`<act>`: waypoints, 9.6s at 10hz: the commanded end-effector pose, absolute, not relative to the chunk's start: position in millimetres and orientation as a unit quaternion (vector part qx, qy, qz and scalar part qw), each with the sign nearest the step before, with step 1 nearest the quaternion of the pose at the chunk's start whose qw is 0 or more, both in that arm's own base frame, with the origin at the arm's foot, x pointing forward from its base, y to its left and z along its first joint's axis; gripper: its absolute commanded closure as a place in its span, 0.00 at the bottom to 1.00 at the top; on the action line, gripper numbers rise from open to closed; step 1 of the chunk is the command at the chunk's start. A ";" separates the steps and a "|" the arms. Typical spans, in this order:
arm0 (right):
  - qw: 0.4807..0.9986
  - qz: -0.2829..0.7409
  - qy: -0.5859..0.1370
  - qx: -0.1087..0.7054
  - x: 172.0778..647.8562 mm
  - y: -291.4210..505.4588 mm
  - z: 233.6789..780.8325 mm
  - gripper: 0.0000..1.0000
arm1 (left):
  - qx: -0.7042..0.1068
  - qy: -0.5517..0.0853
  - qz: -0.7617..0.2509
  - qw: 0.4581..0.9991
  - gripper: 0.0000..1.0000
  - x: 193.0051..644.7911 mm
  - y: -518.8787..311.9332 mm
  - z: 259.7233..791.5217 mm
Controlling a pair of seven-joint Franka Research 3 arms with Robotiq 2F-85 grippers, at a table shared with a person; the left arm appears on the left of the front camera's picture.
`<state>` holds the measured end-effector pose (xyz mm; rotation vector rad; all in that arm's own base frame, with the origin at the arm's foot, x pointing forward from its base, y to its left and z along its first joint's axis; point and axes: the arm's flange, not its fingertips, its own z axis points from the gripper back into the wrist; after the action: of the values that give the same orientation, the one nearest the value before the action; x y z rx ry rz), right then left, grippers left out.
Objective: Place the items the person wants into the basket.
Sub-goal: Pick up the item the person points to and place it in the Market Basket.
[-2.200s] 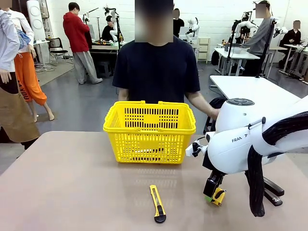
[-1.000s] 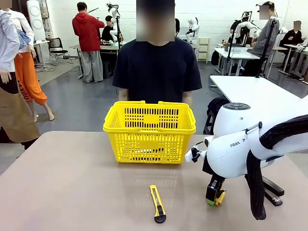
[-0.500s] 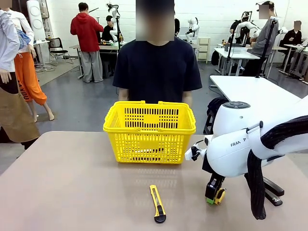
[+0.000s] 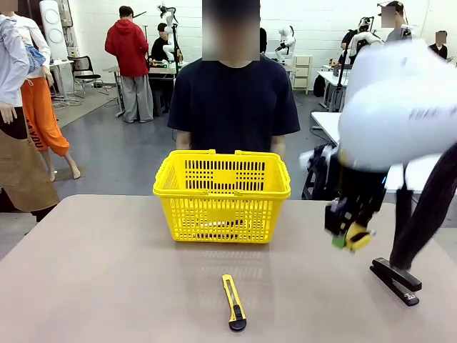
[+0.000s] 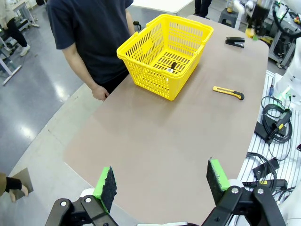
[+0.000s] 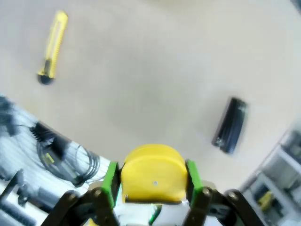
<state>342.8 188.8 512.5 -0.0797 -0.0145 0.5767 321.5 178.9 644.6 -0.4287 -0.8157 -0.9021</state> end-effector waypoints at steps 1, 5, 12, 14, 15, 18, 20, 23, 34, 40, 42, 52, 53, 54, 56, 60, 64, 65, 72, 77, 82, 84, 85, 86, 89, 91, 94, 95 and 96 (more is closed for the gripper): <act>0.972 0.233 -0.016 -0.032 355.9 198.9 561.9 1.00 | -0.198 -0.388 -0.422 0.795 0.00 321.6 180.0 644.4; 0.977 0.200 -0.048 -0.051 336.3 220.9 614.3 1.00 | -0.198 -0.388 -0.422 0.795 0.00 321.6 180.0 644.4; 0.976 0.205 -0.052 -0.045 332.5 224.4 613.6 1.00 | -0.198 -0.388 -0.422 0.795 0.00 321.6 180.0 644.4; 0.976 0.205 -0.052 -0.045 332.5 224.4 613.6 1.00 | -0.198 -0.388 -0.422 0.795 0.00 321.6 180.0 644.4; 0.976 0.205 -0.052 -0.045 332.5 224.4 613.6 1.00 | -0.198 -0.388 -0.422 0.795 0.00 321.6 180.0 644.4; 0.973 0.211 -0.080 -0.053 351.7 254.9 613.3 0.32 | -0.198 -0.388 -0.422 0.795 0.00 321.6 180.0 644.4; 0.968 0.221 -0.121 -0.006 390.9 290.8 616.9 0.32 | -0.198 -0.388 -0.422 0.795 0.00 321.6 180.0 644.4; 0.958 0.230 -0.170 0.016 452.7 337.5 598.9 0.32 | -0.198 -0.388 -0.422 0.795 0.00 321.6 180.0 644.4; 0.962 0.256 -0.093 0.029 524.6 388.7 527.8 0.32 | -0.198 -0.388 -0.422 0.795 0.00 321.6 180.0 644.4; 0.971 0.230 -0.059 0.034 567.9 381.1 504.7 0.32 | -0.198 -0.388 -0.422 0.795 0.00 321.6 180.0 644.4; 0.974 0.218 -0.050 0.035 583.6 377.6 493.7 0.32 | -0.198 -0.388 -0.422 0.795 0.00 321.6 180.0 644.4; 0.963 0.271 -0.002 0.005 599.7 379.7 413.0 0.32 | -0.198 -0.388 -0.422 0.795 0.00 321.6 180.0 644.4; 0.962 0.272 -0.005 0.002 598.7 380.0 413.3 0.32 | -0.198 -0.388 -0.422 0.795 0.00 321.6 180.0 644.4; 0.961 0.278 -0.006 0.001 598.0 380.2 413.0 0.32 | -0.198 -0.388 -0.422 0.795 0.00 321.6 180.0 644.4; 0.959 0.282 -0.002 0.005 598.0 379.1 413.3 0.15 | -0.198 -0.388 -0.422 0.795 0.00 321.6 180.0 644.4; 0.959 0.282 -0.005 0.005 597.0 378.5 413.9 0.00 | -0.198 -0.388 -0.422 0.795 0.00 321.6 180.0 644.4; 0.959 0.283 -0.008 0.006 597.2 377.0 414.8 0.00 | -0.198 -0.388 -0.422 0.795 0.00 321.6 180.0 644.4; 0.959 0.284 -0.010 0.006 596.6 376.7 414.9 0.00 | -0.198 -0.388 -0.422 0.795 0.00 321.6 180.0 644.4; 0.974 0.210 -0.085 0.024 511.5 305.4 536.8 0.00 | -0.198 -0.388 -0.422 0.795 0.00 321.6 180.0 644.4; 0.975 0.177 -0.108 0.081 411.9 185.3 550.2 0.00 | -0.198 -0.388 -0.422 0.795 0.00 321.6 180.0 644.4; 0.979 0.150 -0.092 0.106 405.6 162.9 532.6 0.00 | -0.198 -0.388 -0.422 0.795 0.00 321.6 180.0 644.4; 0.982 0.152 -0.082 0.079 400.6 165.2 531.4 0.00 | -0.198 -0.388 -0.422 0.795 0.00 321.6 180.0 644.4; 0.982 0.152 -0.082 0.079 400.6 165.2 531.4 0.00 | -0.198 -0.388 -0.422 0.795 0.00 321.6 180.0 644.4; 0.982 0.152 -0.082 0.079 400.6 165.2 531.4 0.00 | -0.198 -0.388 -0.422 0.795 0.00 321.6 180.0 644.4; 0.982 0.152 -0.082 0.079 400.6 165.2 531.4 0.00 | -0.198 -0.388 -0.422 0.795 0.00 321.6 180.0 644.4; 0.982 0.152 -0.082 0.079 400.6 165.2 531.4 0.00 | -0.198 -0.388 -0.422 0.795 0.00 321.6 180.0 644.4; 0.982 0.152 -0.082 0.079 400.6 165.2 531.4 0.00 | -0.198 -0.388 -0.422 0.795 0.00 321.6 180.0 644.4; 0.982 0.152 -0.082 0.079 400.6 165.2 531.4 0.00 | -0.198 -0.388 -0.422 0.795 0.00 321.6 180.0 644.4; 0.982 0.152 -0.082 0.079 400.6 165.2 531.4 0.00 | -0.198 -0.388 -0.422 0.795 0.00 321.6 180.0 644.4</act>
<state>400.8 166.6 531.9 0.1670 -0.1659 0.3034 321.5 179.1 645.1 -0.4273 -0.8158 -0.9017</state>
